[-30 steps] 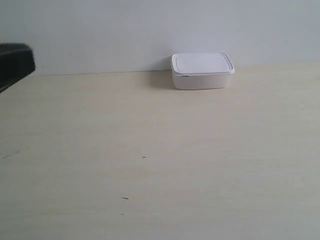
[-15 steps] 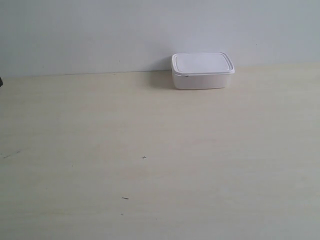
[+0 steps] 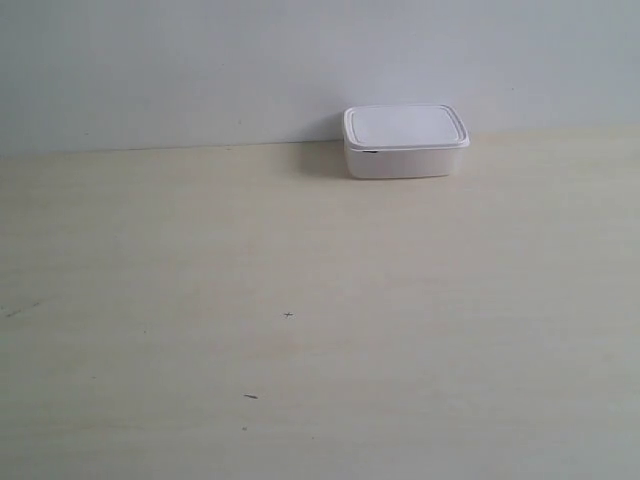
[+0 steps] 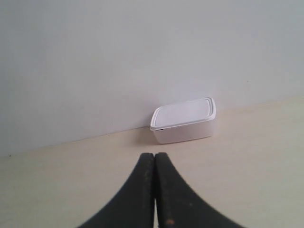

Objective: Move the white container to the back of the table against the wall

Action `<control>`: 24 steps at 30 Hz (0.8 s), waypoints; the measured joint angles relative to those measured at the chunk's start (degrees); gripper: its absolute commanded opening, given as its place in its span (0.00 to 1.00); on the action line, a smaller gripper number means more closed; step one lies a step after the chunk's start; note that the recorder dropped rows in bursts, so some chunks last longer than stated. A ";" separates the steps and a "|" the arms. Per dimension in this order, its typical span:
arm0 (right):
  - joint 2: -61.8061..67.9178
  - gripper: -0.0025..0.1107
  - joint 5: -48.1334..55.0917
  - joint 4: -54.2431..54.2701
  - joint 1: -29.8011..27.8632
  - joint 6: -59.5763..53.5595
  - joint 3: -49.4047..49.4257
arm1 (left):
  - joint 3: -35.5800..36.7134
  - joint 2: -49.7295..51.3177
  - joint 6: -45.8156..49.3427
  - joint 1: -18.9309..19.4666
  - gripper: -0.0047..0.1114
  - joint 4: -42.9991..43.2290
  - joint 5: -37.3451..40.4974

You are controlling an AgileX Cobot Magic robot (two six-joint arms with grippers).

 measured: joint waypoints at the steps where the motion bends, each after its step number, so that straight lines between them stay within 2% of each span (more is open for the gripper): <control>1: -0.49 0.02 0.00 0.00 0.00 0.00 0.00 | 0.00 -0.45 0.00 1.07 0.04 0.00 -0.44; 5: -3.96 0.02 0.13 0.00 0.00 0.00 0.00 | 0.04 -2.91 0.00 7.99 0.04 -0.10 -4.22; 12: -10.18 0.02 0.23 0.00 0.00 0.00 0.00 | 0.04 -10.89 0.00 26.04 0.04 -0.10 -9.43; 15: -10.70 0.02 0.23 0.00 0.00 0.00 0.00 | 0.04 -13.10 0.00 31.35 0.04 -0.10 -9.49; 19: -10.79 0.02 0.23 0.00 0.00 0.00 0.00 | 0.04 -14.26 0.00 35.53 0.04 -0.10 -9.58; 24: -10.79 0.02 0.23 0.00 0.00 0.00 0.00 | 0.04 -14.36 0.00 36.50 0.04 -0.10 -9.58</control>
